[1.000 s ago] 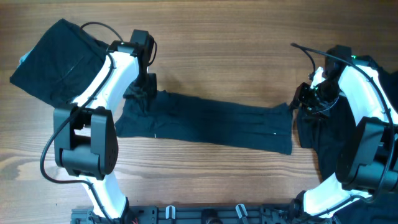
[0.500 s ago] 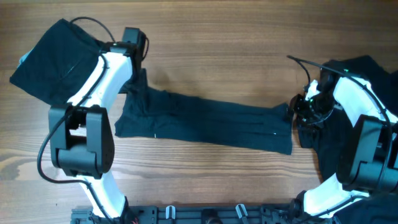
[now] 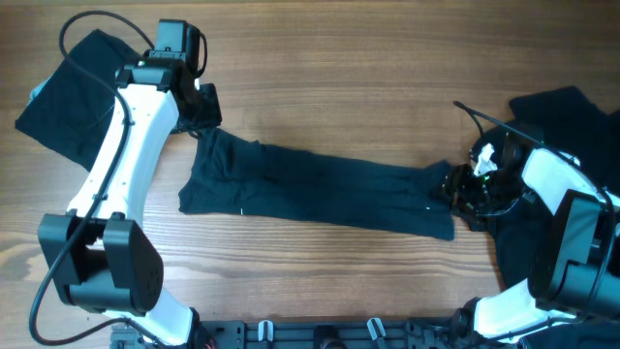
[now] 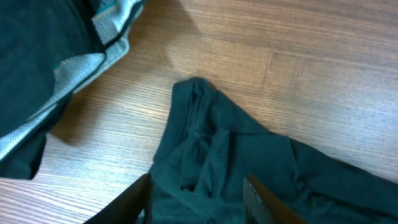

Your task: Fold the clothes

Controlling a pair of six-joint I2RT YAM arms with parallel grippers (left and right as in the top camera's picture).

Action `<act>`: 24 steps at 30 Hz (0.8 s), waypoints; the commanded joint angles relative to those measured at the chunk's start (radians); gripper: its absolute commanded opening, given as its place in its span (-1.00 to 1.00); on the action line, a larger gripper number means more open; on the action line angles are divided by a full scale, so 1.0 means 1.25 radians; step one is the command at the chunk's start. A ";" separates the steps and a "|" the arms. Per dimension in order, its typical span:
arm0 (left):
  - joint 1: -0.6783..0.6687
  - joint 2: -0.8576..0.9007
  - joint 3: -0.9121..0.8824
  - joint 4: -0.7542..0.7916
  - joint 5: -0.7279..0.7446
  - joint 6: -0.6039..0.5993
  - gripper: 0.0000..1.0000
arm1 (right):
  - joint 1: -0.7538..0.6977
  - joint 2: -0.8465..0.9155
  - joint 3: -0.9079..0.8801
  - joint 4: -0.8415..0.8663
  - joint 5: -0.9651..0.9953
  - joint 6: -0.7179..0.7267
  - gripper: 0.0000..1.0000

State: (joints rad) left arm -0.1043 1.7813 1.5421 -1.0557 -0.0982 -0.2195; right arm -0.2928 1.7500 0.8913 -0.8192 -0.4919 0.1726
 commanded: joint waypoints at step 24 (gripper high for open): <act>-0.004 0.002 0.004 0.001 0.048 0.026 -0.06 | 0.238 -0.211 0.130 -0.188 0.207 0.145 -0.80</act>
State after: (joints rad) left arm -0.1043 1.7832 1.5421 -1.0542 -0.0502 -0.2028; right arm -0.1234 1.4834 1.0554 -1.0737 -0.2276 0.2581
